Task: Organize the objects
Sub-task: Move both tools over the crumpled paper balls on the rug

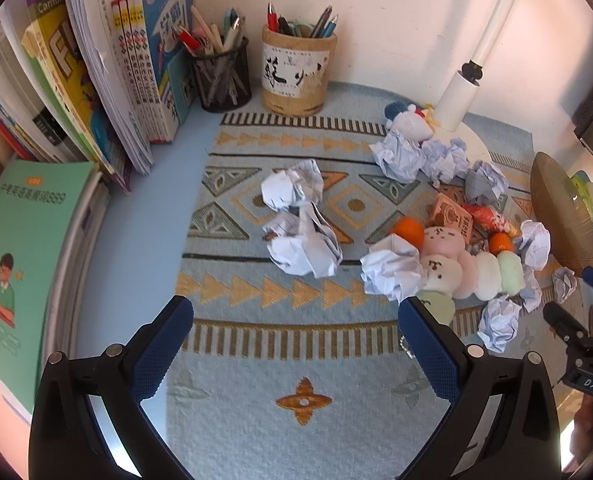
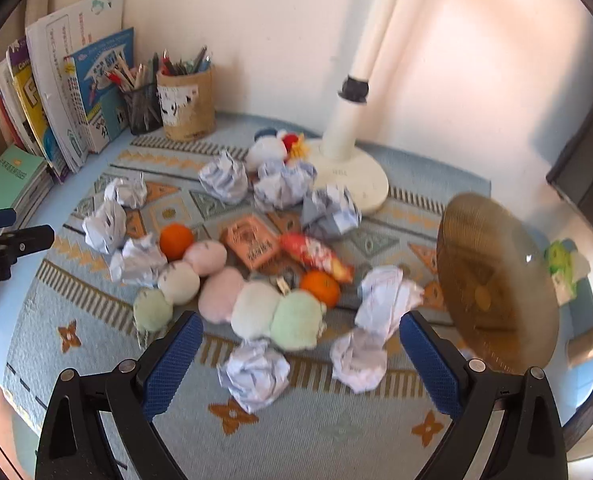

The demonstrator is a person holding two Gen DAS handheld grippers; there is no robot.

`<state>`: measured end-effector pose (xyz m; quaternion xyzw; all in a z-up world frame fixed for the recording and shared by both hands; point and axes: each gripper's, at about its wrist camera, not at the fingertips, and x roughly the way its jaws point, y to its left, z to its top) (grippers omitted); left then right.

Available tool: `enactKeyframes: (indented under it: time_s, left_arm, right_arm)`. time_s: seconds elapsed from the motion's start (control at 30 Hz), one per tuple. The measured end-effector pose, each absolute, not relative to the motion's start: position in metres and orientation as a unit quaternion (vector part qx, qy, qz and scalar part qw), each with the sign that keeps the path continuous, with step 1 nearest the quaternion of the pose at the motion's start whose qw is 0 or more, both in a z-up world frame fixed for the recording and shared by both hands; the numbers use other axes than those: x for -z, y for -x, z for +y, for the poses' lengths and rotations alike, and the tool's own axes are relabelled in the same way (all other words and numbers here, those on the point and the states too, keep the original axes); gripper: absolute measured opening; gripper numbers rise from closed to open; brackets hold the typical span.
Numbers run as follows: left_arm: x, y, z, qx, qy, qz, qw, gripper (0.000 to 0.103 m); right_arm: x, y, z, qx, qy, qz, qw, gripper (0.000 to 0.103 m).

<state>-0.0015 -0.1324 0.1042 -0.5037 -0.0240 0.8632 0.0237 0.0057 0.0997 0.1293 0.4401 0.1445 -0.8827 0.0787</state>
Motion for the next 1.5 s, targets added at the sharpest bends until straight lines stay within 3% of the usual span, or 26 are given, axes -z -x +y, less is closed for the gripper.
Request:
enactKeyframes:
  time_s: [0.23,0.37,0.47,0.63,0.93,1.5]
  left_arm:
    - [-0.175,0.037,-0.146,-0.895,0.445,-0.018,0.01,0.102]
    - [-0.211,0.036,-0.119,-0.904,0.425,-0.026,0.039,0.102]
    - [-0.205,0.031,-0.094,-0.894,0.438,-0.049,0.085,0.102]
    - [-0.177,0.02,-0.052,-0.884,0.457,-0.02,0.099,0.102]
    - [-0.18,0.018,-0.036,-0.882,0.456,-0.009,0.123,0.102]
    - [-0.185,0.019,-0.006,-0.886,0.459,-0.033,0.066,0.102]
  right_arm:
    - [-0.213,0.061,0.085,0.899,-0.423,0.097,0.058,0.1]
    - [-0.224,0.058,0.089,0.892,-0.443,0.079,0.029,0.103]
    - [-0.204,0.046,0.096,0.882,-0.462,0.088,0.004,0.103]
    - [-0.172,0.035,0.112,0.857,-0.511,0.069,-0.002,0.103]
    - [-0.173,0.028,0.127,0.857,-0.512,0.062,-0.017,0.103]
    - [-0.162,0.049,0.203,0.85,-0.524,0.044,0.042,0.103]
